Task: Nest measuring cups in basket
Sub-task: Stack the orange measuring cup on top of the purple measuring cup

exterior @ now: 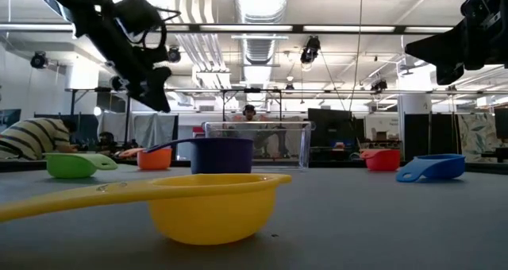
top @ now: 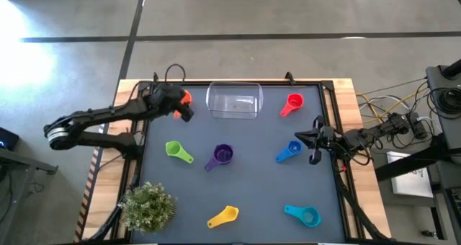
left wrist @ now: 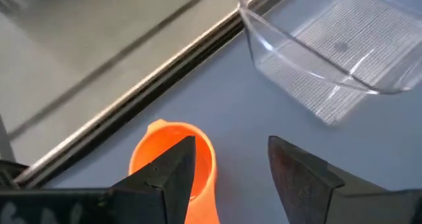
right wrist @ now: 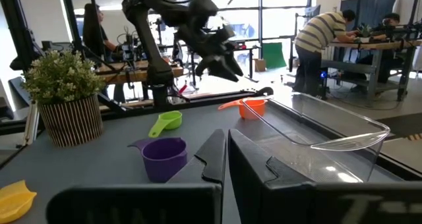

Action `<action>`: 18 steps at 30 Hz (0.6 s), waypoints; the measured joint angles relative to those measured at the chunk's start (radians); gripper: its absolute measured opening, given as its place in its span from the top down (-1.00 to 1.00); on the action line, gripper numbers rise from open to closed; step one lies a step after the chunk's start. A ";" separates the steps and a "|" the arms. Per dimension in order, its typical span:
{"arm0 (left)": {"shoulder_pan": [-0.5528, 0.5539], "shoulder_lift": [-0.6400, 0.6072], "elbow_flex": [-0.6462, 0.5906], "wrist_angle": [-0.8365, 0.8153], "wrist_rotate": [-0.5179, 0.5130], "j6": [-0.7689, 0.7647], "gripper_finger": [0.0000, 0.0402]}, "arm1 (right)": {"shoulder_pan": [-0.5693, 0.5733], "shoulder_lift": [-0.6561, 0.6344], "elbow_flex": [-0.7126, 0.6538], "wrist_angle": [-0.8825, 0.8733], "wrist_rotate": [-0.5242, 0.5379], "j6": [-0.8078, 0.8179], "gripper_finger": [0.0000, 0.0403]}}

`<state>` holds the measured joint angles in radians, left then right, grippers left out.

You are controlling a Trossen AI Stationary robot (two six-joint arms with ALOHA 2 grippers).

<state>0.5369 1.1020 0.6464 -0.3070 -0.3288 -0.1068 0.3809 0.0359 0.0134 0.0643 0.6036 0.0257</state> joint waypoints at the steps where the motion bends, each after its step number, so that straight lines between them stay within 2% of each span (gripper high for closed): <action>1: 0.021 0.016 0.006 -0.006 0.026 0.000 0.14 | 0.000 0.000 0.000 0.000 0.000 0.000 0.96; 8: 0.088 0.162 0.056 -0.011 0.135 0.004 0.14 | 0.000 0.000 0.000 0.000 0.000 0.000 0.96; 12: 0.092 0.254 0.096 -0.021 0.133 -0.017 0.15 | 0.000 0.000 0.000 0.000 0.000 0.000 0.96; 18: 0.107 0.377 0.189 -0.141 0.097 -0.054 0.15 | 0.000 0.000 0.000 0.000 0.000 0.000 0.96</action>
<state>0.6438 1.4795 0.8357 -0.4476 -0.2316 -0.1613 0.3809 0.0360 0.0132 0.0643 0.6033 0.0257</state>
